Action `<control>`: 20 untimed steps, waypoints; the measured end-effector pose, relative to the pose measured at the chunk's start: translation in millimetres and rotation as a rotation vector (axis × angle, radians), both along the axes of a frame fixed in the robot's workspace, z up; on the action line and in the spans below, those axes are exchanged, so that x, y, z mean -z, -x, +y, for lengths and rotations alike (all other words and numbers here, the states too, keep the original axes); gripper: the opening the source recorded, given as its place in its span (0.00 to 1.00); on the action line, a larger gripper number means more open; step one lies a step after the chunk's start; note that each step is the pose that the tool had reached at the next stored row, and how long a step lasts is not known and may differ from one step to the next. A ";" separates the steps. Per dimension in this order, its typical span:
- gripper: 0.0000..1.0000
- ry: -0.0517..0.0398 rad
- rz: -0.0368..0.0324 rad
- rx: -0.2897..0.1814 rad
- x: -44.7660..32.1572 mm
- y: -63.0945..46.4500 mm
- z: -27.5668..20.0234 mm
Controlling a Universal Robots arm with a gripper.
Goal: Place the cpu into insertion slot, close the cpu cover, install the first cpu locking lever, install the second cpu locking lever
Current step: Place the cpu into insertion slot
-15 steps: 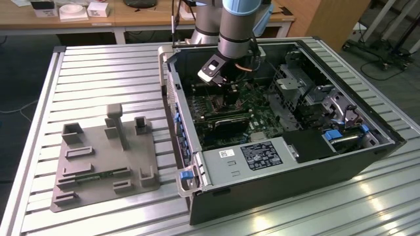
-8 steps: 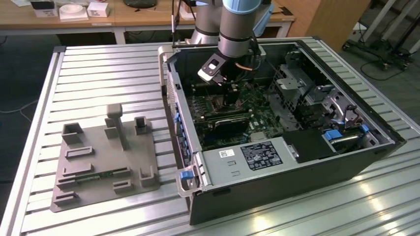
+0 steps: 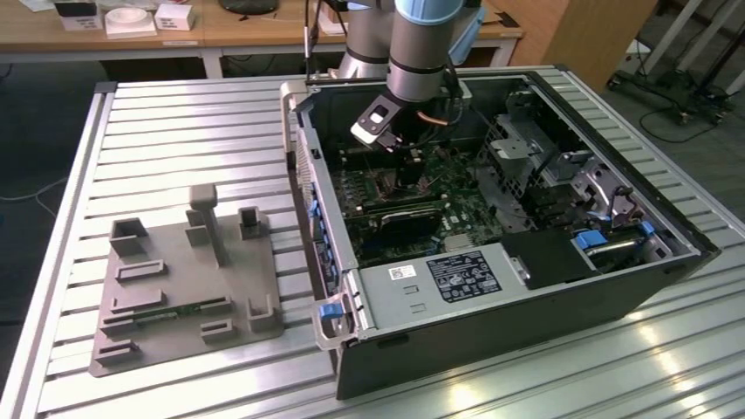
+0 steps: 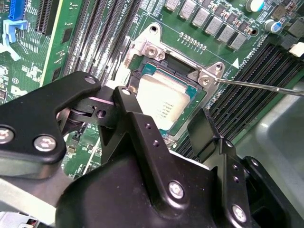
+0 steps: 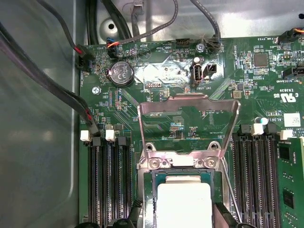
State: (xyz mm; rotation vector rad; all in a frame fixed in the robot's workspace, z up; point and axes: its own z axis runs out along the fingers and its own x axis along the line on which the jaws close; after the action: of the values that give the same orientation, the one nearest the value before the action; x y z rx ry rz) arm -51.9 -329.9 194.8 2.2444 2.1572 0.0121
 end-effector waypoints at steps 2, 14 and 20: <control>0.68 0.0002 0.0001 0.000 -0.5 0.0 0.0; 0.68 0.0000 0.0020 0.000 -10.7 -0.2 0.0; 0.54 -0.0002 0.0030 0.000 -15.5 -0.3 0.0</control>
State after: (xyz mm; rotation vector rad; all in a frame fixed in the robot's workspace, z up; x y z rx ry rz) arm -51.6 -329.8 210.4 2.2459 2.1589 0.0089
